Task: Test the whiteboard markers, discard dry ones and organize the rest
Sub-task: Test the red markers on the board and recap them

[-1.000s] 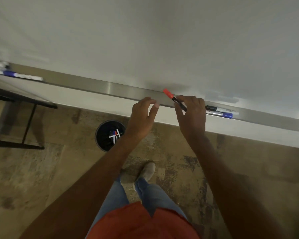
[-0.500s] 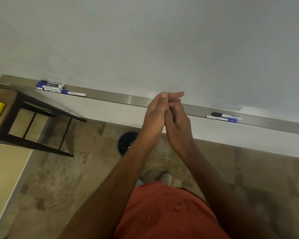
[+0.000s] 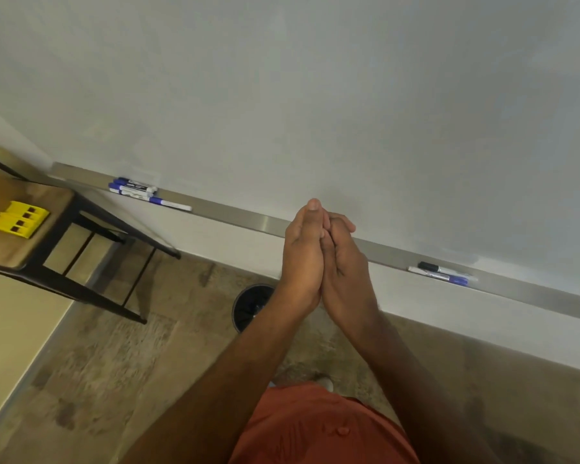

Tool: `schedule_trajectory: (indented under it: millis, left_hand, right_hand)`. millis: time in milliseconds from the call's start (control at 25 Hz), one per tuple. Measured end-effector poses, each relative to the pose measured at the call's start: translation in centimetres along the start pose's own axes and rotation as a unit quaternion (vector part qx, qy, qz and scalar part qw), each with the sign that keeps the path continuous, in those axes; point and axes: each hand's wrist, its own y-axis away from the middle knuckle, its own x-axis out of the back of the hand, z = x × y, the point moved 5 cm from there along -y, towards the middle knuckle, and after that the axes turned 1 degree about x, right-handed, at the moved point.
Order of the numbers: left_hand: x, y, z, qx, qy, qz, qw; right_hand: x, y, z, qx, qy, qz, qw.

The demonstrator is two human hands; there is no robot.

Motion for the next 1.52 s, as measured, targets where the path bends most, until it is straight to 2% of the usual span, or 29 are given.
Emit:
schedule_trajectory:
  millis: [400, 760, 1000, 1160, 1240, 1400, 1520]
  left_hand:
    - [0.4, -0.2, 1.4, -0.016, 0.007, 0.011, 1.0]
    - [4.9, -2.4, 7.0, -0.027, 0.017, -0.109, 0.994]
    - [10.9, -6.3, 13.3, -0.032, -0.066, -0.118, 0.99]
    - [14.6, -9.2, 18.7, -0.082, -0.071, -0.101, 0.989]
    - [16.4, -11.3, 21.4, -0.123, -0.064, -0.085, 0.987]
    - [19.5, -16.0, 27.5, -0.239, -0.029, -0.034, 0.97]
    - [20.1, -18.6, 32.7, -0.365, -0.073, -0.014, 0.928]
  right_hand:
    - [-0.3, -0.3, -1.5, -0.008, 0.049, -0.017, 0.999]
    - [-3.4, -2.1, -7.8, 0.068, 0.051, -0.008, 0.996]
    - [-8.7, -5.3, -13.6, 0.102, 0.039, -0.012, 0.994]
    - [-11.4, -8.2, -18.2, 0.156, 0.083, -0.063, 0.982]
    - [-11.9, -9.9, -20.3, 0.192, 0.12, -0.052, 0.973]
    - [-11.4, -13.0, -25.0, 0.277, 0.122, 0.038, 0.952]
    - [-10.7, -15.2, -28.5, 0.306, 0.073, 0.151, 0.937]
